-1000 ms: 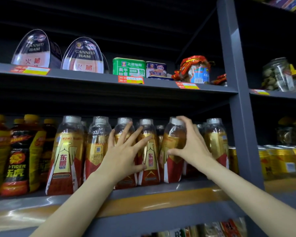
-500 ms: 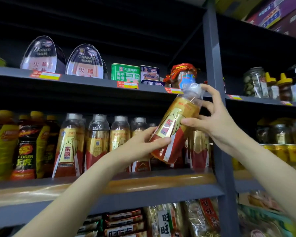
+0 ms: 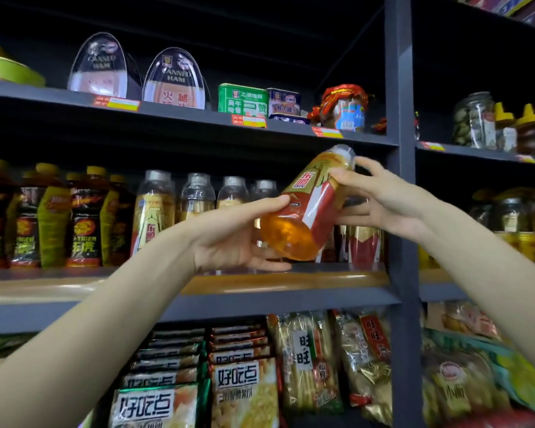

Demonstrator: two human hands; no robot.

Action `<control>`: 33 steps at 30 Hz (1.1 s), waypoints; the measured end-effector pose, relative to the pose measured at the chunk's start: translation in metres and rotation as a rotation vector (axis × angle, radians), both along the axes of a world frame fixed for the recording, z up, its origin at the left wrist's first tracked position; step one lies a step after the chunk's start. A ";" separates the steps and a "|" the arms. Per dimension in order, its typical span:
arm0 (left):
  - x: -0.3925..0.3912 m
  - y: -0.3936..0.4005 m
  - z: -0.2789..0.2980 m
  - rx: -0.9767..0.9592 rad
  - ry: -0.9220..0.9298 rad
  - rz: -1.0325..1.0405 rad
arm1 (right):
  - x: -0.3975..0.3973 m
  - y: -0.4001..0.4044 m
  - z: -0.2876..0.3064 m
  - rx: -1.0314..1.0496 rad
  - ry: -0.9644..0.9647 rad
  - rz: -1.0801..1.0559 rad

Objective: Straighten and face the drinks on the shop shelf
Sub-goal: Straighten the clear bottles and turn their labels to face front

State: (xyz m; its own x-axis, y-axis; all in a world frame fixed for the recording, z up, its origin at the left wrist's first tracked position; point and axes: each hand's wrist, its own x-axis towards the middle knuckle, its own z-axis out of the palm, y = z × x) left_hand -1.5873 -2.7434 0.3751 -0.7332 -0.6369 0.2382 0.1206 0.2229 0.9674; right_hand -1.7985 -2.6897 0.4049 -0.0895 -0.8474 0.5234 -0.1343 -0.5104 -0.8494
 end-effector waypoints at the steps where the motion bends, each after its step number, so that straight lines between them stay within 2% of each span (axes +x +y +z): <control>1: 0.001 0.001 -0.003 0.008 0.030 -0.001 | -0.001 -0.002 -0.003 0.027 -0.014 0.032; 4: 0.000 0.003 -0.014 -0.103 0.076 0.103 | 0.002 -0.009 -0.010 0.074 -0.033 0.075; 6: -0.002 0.003 -0.020 -0.289 0.104 0.252 | 0.008 -0.011 -0.015 0.097 -0.048 0.070; 9: -0.002 -0.006 -0.031 -0.919 -0.076 0.596 | 0.016 -0.016 -0.024 0.065 -0.128 0.074; 10: -0.001 -0.009 -0.033 -1.030 -0.075 0.632 | 0.017 -0.017 -0.026 0.032 -0.162 0.065; 11: -0.001 -0.012 -0.036 -1.024 -0.054 0.618 | 0.018 -0.018 -0.029 -0.006 -0.186 0.053; 12: 0.000 -0.014 -0.038 -0.902 -0.017 0.569 | 0.019 -0.018 -0.031 -0.045 -0.192 0.042; 15: 0.000 -0.012 -0.040 -0.257 0.222 0.250 | 0.018 -0.015 -0.031 -0.129 -0.151 0.034; 16: 0.000 -0.012 -0.040 -0.127 0.273 0.174 | 0.018 -0.013 -0.031 -0.141 -0.142 0.038; 17: 0.001 -0.012 -0.040 -0.085 0.287 0.153 | 0.018 -0.011 -0.031 -0.149 -0.140 0.044; 19: -0.001 -0.010 -0.039 -0.125 0.313 0.203 | 0.018 -0.009 -0.032 -0.168 -0.164 0.058; 21: -0.007 -0.010 -0.038 -0.320 0.351 0.405 | 0.019 -0.009 -0.033 -0.176 -0.211 0.047; 23: -0.012 -0.008 -0.034 -0.727 0.344 0.718 | 0.023 -0.007 -0.032 -0.112 -0.265 0.059; 24: -0.014 -0.005 -0.031 -0.940 0.317 0.804 | 0.025 -0.007 -0.032 -0.062 -0.316 0.096; 26: -0.016 -0.002 -0.027 -1.207 0.282 0.801 | 0.026 -0.007 -0.033 0.021 -0.467 0.169; 27: -0.015 -0.002 -0.026 -1.245 0.279 0.760 | 0.026 -0.006 -0.034 0.051 -0.547 0.193; 29: -0.014 -0.001 -0.024 -1.193 0.294 0.652 | 0.023 -0.005 -0.035 0.076 -0.654 0.223; 31: -0.015 -0.002 -0.023 -1.098 0.291 0.576 | 0.021 -0.004 -0.035 0.070 -0.676 0.230; 33: -0.015 -0.005 -0.024 -1.067 0.292 0.592 | 0.020 -0.004 -0.033 0.072 -0.661 0.210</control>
